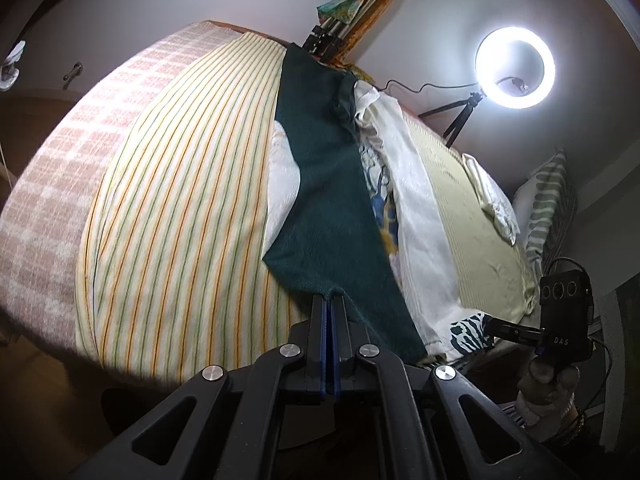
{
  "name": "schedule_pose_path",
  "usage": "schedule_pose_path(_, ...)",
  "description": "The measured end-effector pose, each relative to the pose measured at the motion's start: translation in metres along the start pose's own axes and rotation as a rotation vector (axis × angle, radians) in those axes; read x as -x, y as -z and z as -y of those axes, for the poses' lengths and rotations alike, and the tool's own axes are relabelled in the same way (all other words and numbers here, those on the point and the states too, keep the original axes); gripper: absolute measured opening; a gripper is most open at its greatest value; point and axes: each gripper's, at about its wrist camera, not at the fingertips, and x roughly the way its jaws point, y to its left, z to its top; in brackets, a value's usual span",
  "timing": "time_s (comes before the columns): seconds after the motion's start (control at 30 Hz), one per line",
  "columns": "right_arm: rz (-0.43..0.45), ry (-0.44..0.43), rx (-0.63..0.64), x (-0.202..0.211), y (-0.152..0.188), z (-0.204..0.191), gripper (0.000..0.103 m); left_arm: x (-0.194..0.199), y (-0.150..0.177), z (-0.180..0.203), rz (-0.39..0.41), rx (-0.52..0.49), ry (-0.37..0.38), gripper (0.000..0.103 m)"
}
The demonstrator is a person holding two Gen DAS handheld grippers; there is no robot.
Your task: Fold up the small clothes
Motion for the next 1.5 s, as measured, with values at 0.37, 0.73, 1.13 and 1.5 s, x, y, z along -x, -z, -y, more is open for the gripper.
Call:
schedule_pose_path(0.37, 0.076, 0.067, 0.024, 0.014, -0.057, -0.007, 0.004, -0.011, -0.051, 0.013, 0.046, -0.013, -0.032, 0.000)
schedule_pose_path(0.73, 0.109, 0.150, -0.026, -0.003, -0.124, 0.017, 0.004, -0.057, -0.116, 0.005, 0.043, 0.003, -0.085, 0.000)
schedule_pose_path(1.13, 0.118, 0.203, -0.087, -0.033, -0.172, 0.047, 0.004, -0.108, -0.155, -0.009, 0.029, 0.008, -0.148, 0.000)
schedule_pose_path(1.5, 0.150, 0.278, 0.006, -0.008, -0.176, 0.036, 0.035, -0.084, -0.153, 0.000, 0.106, -0.106, -0.205, 0.023)
